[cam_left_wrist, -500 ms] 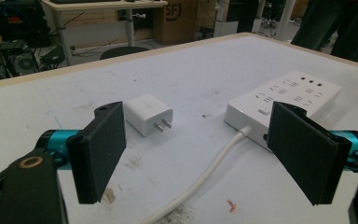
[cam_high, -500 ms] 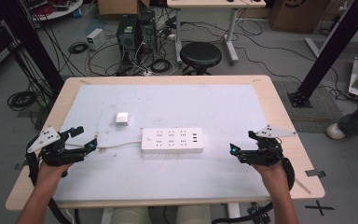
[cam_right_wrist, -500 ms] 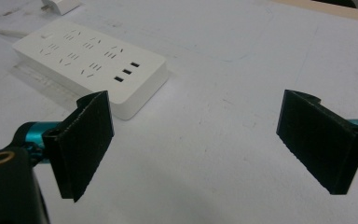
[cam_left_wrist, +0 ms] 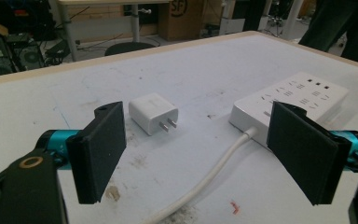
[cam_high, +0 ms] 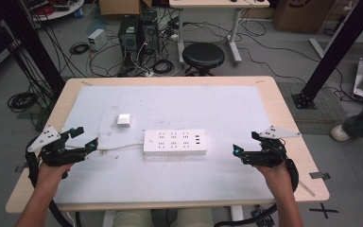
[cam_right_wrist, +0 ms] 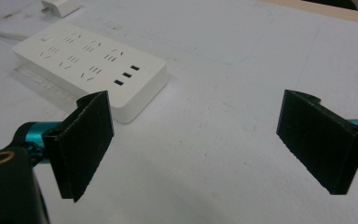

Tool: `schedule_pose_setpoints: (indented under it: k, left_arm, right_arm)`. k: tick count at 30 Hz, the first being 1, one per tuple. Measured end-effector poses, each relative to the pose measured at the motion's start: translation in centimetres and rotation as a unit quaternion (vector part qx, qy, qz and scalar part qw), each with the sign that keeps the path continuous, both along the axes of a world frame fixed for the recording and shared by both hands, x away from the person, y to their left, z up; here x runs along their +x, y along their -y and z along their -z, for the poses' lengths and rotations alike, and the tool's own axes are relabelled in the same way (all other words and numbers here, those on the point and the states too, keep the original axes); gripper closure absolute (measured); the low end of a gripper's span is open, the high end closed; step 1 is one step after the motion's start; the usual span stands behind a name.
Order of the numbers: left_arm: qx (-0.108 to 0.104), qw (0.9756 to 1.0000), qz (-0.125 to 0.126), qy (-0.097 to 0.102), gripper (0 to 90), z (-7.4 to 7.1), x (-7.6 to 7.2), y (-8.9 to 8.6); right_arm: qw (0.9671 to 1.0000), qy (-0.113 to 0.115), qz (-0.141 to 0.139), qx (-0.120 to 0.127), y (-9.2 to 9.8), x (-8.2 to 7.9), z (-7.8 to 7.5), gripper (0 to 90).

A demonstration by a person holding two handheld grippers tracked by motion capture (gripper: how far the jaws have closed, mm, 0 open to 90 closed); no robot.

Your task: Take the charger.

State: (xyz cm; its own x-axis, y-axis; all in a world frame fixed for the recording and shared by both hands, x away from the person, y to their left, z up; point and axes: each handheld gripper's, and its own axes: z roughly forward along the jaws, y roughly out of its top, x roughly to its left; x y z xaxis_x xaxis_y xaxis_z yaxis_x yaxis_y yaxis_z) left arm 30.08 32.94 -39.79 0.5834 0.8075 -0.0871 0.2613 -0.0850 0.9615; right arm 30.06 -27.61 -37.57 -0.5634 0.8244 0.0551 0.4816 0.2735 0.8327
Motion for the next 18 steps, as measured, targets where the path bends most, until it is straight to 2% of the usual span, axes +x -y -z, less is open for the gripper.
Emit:
schedule_pose_setpoints:
  k: [5,7,13,18]
  left_arm:
    - [0.004,0.9998,-0.018,-0.011,19.8,-0.9,0.6,0.3]
    - [0.011,0.9995,-0.027,-0.013,19.8,-1.7,1.1,0.7]
    - [0.021,0.9980,-0.042,-0.042,19.8,-2.7,2.7,1.6]
    - [0.013,0.9963,-0.063,-0.058,19.8,-3.5,3.7,2.2]
  right_arm:
    - [1.0000,-0.002,0.000,-0.002,-0.2,0.4,0.0,11.0]
    - [1.0000,-0.005,0.005,-0.001,-0.1,0.5,0.1,11.0]
    - [1.0000,-0.006,0.006,-0.001,0.2,0.6,0.1,11.0]
    - [1.0000,-0.005,0.007,-0.002,0.3,0.8,-0.1,11.0]
